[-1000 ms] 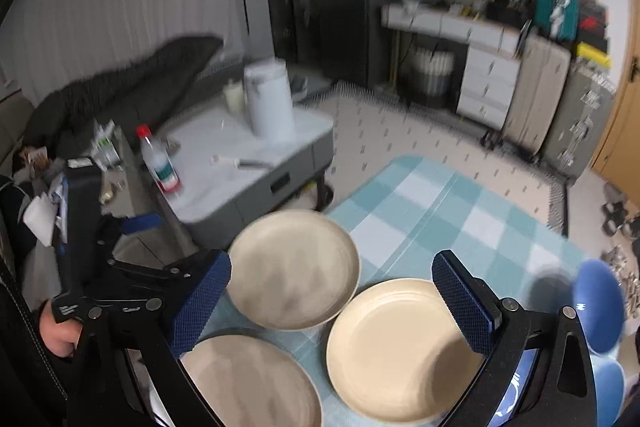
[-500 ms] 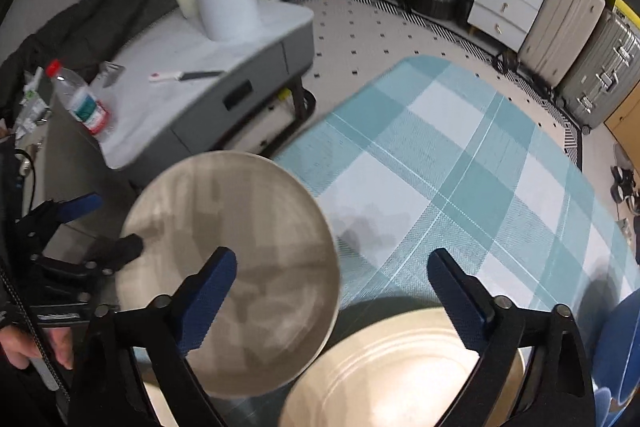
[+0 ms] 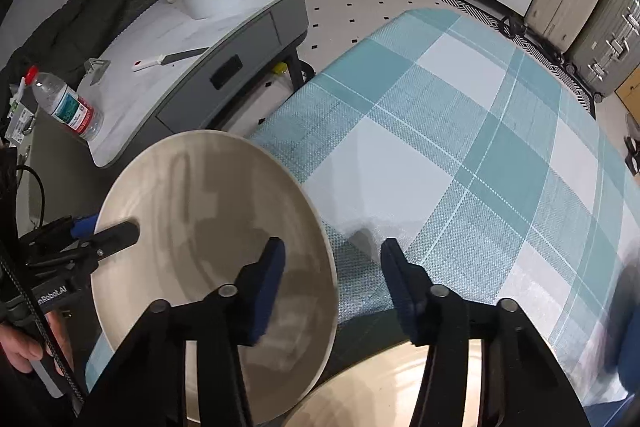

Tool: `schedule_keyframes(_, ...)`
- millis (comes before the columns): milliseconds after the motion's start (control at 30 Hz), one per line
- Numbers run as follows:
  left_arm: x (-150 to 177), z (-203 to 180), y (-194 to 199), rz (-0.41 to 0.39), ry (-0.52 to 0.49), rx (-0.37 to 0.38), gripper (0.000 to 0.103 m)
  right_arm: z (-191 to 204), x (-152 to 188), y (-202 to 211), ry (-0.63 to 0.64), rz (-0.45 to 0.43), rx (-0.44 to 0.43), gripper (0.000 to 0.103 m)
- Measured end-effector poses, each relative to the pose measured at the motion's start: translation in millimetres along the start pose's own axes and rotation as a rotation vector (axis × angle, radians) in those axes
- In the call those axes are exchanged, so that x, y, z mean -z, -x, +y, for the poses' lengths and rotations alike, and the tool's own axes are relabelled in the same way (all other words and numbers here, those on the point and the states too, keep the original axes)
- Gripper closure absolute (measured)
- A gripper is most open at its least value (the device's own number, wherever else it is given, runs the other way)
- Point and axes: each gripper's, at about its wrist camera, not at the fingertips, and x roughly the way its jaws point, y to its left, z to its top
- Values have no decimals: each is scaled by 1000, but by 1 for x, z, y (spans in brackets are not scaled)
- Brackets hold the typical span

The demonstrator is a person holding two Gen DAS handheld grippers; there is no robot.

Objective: Organize plates and bowls
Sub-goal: 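Lift the cream plate with both tools and carry it toward another cream plate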

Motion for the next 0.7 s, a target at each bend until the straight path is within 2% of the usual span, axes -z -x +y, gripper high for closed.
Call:
schedule_keyframes(167,2,0,3,8,-2,95,90,1,1,-8,5,22,-21,78)
schedule_keyframes(233,2,-1,3,10,-14,106,91,1,2,-8,-4,22,-40,84)
schedule_keyframes(367,0,6,3,25,18,127,92,0,3,-7,-19,30,-55,86)
schedule_keyframes(467,0,6,5,25,16,113,92,-3,3,-5,-45,34,-87,89)
schedule_keyframes(700,-4,5,11,37,10,88,92,-1,3,-2,-62,29,-97,89)
